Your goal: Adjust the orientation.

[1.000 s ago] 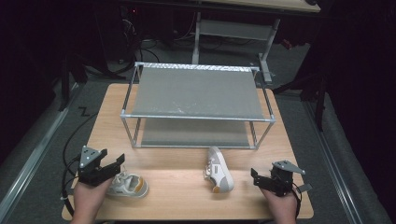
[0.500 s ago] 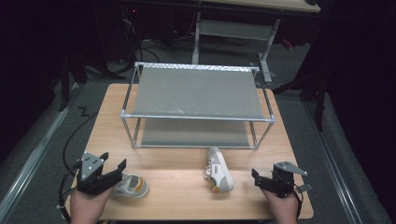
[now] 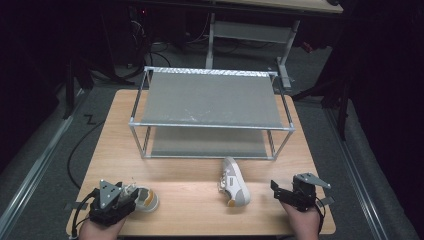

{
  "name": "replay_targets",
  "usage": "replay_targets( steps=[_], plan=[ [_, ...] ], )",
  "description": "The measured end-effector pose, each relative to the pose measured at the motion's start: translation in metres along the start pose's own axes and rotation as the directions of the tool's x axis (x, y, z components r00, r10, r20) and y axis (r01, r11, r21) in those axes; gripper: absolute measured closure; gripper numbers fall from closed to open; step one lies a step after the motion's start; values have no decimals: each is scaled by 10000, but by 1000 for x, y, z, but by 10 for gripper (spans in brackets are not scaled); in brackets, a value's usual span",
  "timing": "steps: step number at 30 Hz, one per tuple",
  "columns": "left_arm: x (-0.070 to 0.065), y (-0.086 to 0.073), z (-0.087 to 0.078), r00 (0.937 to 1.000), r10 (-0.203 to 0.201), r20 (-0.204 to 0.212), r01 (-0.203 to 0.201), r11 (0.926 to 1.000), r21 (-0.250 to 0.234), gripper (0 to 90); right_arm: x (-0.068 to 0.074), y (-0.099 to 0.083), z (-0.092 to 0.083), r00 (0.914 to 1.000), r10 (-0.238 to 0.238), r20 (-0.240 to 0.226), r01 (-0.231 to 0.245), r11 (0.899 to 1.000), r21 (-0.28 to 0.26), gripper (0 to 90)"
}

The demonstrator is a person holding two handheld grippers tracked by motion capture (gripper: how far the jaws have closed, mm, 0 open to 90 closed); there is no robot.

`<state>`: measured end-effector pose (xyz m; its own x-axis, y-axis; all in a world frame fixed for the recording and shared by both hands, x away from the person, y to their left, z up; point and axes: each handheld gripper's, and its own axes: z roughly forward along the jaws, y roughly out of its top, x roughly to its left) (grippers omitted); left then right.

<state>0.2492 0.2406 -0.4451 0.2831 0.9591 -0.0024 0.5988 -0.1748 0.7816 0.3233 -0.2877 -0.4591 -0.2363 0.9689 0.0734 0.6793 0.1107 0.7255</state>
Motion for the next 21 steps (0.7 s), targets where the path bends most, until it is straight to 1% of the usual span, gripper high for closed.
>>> replay_targets(
  steps=[1, 3, 4, 6, 7, 8, 9, 10, 11, 12, 13, 14, 15, 16, 17, 18, 19, 20, 21],
  plan=[
    [0, 0, -1, 10000, 9, -76, -9, 10000, -19, 420, -1, 0, 0, 10000, 52, -9, -52, 10000, 6, 114],
    [-1, 0, -1, 10000, -27, -91, 27, 10000, -6, 420, -2, 0, 1, 10000, 33, -8, -33, 10000, 11, 115],
    [-1, 0, -2, 9999, -46, -165, 46, 10000, 53, 414, -2, -1, 1, 9999, 114, -4, -114, 9999, 26, 116],
    [-2, -1, -3, 9998, -198, -94, 199, 9998, 99, 394, -4, -1, 1, 9999, 162, -12, -162, 9998, 61, 117],
    [-5, -6, -4, 9997, -228, -23, 228, 9993, 294, 356, -4, -2, 0, 9998, 212, -15, -212, 9998, 49, 119],
    [-5, -6, -4, 9997, -228, -23, 228, 9993, 294, 345, -4, -2, 0, 9998, 212, -15, -212, 9998, 49, 119],
    [-5, -7, -7, 9995, -313, 67, 311, 9988, 383, 345, -4, -2, 0, 9997, 242, -20, -242, 9997, 46, 120],
    [-4, -7, -12, 9990, -448, 63, 446, 9985, 302, 312, -5, -2, -1, 9997, 247, -10, -247, 9997, 27, 121],
    [1, -10, -26, 9985, -541, -114, 540, 9985, -40, 321, -5, -2, -2, 9996, 282, 1, -282, 9996, 15, 123],
    [5, -13, -32, 9981, -586, -195, 585, 9983, -57, 341, -5, -2, -2, 9995, 323, -21, -323, 9995, 9, 125],
    [5, -13, -32, 9981, -586, -195, 585, 9983, -57, 381, -5, -2, -2, 9995, 323, -21, -323, 9995, 9, 125],
    [13, -24, -41, 9985, -473, -290, 477, 9988, 118, 438, -5, -2, -2, 9995, 309, -36, -309, 9995, 8, 127],
    [16, -29, -43, 9988, -358, -330, 372, 9983, 447, 484, -5, -2, -2, 9996, 289, -33, -289, 9996, -2, 130],
    [16, -29, -43, 9988, -358, -330, 372, 9983, 447, 548, -5, -2, -2, 9996, 289, -33, -289, 9996, -2, 130],
    [19, -33, -43, 9988, -300, -390, 330, 9964, 779, 548, -4, -2, -1, 9996, 294, -9, -294, 9996, -11, 131],
    [21, -38, -42, 9986, -271, -452, 317, 9938, 1061, 581, -4, -1, -1, 9995, 300, -5, -300, 9995, -9, 132],
    [22, -41, -39, 9989, -335, -337, 379, 9893, 1409, 618, -4, -1, -1, 9994, 331, -28, -331, 9995, -1, 132],
    [23, -43, -34, 9987, -481, -165, 503, 9817, 1834, 659, -4, 0, 0, 9994, 356, -2, -356, 9994, 2, 134],
    [22, -44, -30, 9991, -415, -120, 431, 9763, 2122, 659, -4, 0, 0, 9994, 356, -2, -356, 9994, 2, 134]
  ],
)
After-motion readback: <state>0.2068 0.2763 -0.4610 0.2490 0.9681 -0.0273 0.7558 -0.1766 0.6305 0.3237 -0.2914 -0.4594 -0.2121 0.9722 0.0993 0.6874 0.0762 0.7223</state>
